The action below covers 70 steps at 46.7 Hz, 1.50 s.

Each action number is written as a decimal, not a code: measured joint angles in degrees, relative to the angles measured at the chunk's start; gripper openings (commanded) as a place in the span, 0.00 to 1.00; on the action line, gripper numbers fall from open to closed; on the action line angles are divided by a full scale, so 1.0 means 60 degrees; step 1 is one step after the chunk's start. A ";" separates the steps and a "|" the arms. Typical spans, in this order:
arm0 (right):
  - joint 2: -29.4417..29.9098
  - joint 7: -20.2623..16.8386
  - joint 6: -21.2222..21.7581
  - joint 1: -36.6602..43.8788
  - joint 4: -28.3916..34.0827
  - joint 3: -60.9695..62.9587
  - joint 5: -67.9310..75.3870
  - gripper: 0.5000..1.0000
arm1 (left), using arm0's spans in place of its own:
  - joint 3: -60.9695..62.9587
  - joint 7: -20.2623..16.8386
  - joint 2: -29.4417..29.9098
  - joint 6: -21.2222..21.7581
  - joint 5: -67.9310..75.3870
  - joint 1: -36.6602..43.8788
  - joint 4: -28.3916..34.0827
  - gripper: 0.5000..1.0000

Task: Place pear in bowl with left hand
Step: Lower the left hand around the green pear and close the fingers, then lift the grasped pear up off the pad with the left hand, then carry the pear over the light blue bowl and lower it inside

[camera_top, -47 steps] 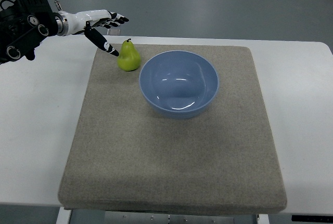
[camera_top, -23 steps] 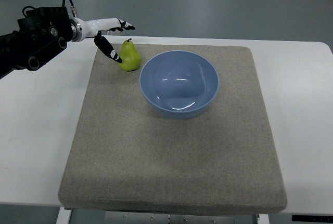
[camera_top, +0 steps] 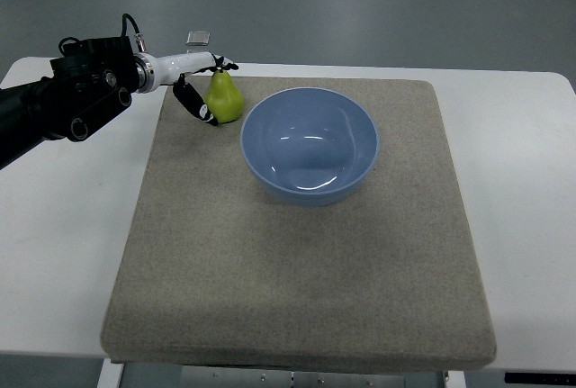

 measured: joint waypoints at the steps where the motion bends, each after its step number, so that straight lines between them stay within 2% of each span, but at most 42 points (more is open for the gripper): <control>1: 0.0000 0.0000 0.0000 0.0002 0.0000 -0.0003 -0.0001 0.85 | 0.0000 0.0000 -0.0017 0.0000 0.0000 0.0005 -0.0002 0.97; 6: 0.0000 0.0000 0.0000 0.0002 0.0000 -0.0003 0.0000 0.85 | 0.0011 -0.0001 -0.0052 0.0012 0.0032 0.0111 -0.0006 0.94; 10: 0.0000 0.0001 0.0000 -0.0001 0.0000 -0.0001 -0.0001 0.85 | 0.0010 -0.0003 -0.0119 0.0083 0.0052 0.0179 0.0002 0.83; 15: 0.0000 0.0000 0.0000 0.0002 0.0000 -0.0004 0.0000 0.85 | 0.0020 -0.0003 -0.0148 0.0145 0.0074 0.0243 0.0009 0.57; 19: 0.0000 0.0000 0.0000 -0.0001 0.0000 -0.0004 0.0000 0.85 | 0.0041 -0.0003 -0.0151 0.0146 0.0091 0.0249 0.0008 0.23; 23: 0.0000 0.0000 0.0000 0.0004 0.0000 -0.0005 0.0001 0.85 | 0.0112 -0.0001 -0.0154 0.0134 0.0114 0.0251 0.0005 0.02; 24: 0.0000 -0.0001 0.0000 0.0004 0.0000 -0.0003 0.0002 0.85 | 0.0129 -0.0001 -0.0154 0.0135 0.0114 0.0251 0.0006 0.00; 39: 0.0000 -0.0005 0.0000 0.0002 0.0000 -0.0003 0.0010 0.85 | 0.0139 -0.0010 0.0035 0.0141 0.0024 0.0010 -0.0078 0.00; 47: 0.0000 -0.0005 0.0000 0.0004 0.0000 0.0002 0.0008 0.85 | 0.0060 -0.0077 0.0565 0.0102 -0.0065 -0.0232 -0.0349 0.00; 53: 0.0000 0.0000 0.0000 0.0004 0.0000 0.0000 0.0006 0.85 | -0.0028 -0.0124 0.0977 0.0005 -0.0111 -0.0462 -0.0939 0.00; 61: 0.0000 -0.0002 0.0000 0.0000 0.0000 0.0000 0.0004 0.85 | -0.0368 -0.0122 0.2093 -0.0055 -0.0732 -0.0999 -0.2283 0.00; 65: 0.0000 0.0000 0.0000 0.0006 0.0000 -0.0006 0.0005 0.85 | -0.0576 -0.0120 0.2519 -0.0399 -0.1121 -0.1225 -0.2826 0.00; 70: 0.0000 -0.0003 0.0000 0.0000 0.0000 -0.0002 0.0005 0.85 | -0.1001 -0.0127 0.3064 -0.1273 -0.1563 -0.1541 -0.3344 0.00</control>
